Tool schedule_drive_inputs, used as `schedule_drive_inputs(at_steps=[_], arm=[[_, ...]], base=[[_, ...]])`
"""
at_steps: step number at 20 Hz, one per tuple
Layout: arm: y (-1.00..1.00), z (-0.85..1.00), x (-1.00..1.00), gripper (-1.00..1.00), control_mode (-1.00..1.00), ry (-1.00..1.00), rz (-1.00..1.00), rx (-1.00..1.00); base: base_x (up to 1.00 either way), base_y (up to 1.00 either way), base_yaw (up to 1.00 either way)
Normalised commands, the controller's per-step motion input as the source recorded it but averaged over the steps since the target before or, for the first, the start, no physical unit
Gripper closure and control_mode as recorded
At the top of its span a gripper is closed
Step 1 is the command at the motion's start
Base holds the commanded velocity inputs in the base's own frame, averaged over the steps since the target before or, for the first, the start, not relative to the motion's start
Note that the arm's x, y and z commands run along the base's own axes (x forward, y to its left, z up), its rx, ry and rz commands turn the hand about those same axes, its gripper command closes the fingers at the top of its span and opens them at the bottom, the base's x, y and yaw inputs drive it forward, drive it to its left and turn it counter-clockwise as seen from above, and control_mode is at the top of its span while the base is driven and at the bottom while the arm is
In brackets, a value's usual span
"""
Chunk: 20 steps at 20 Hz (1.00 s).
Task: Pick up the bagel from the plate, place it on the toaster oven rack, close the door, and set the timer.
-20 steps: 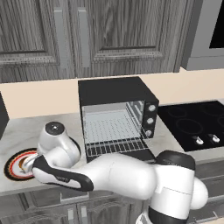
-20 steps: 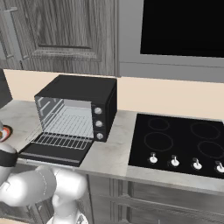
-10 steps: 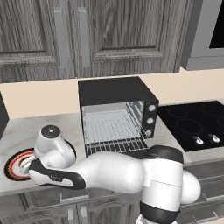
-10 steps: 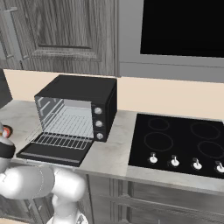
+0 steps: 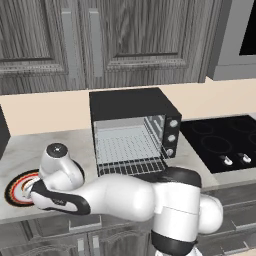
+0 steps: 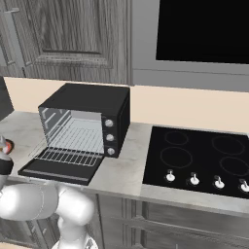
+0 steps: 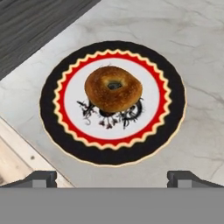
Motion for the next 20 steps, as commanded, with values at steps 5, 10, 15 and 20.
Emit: schedule_drive_inputs(at_steps=[5, 10, 15, 20], arm=[[0.09, -0.19, 0.14, -1.0, -1.0, 0.0, 0.0, 0.0], [0.13, -0.23, 0.16, -1.0, -1.0, 0.0, 0.0, 0.0], [0.14, -0.18, 0.18, -1.0, -1.0, 0.0, 0.0, 0.0], [0.13, -0.14, 0.19, -1.0, -1.0, 0.0, 0.0, 0.0]], base=[[0.0, 0.0, 0.0], [0.0, 0.0, 0.0], [0.0, 0.0, 0.0], [0.0, 0.0, 0.0]])
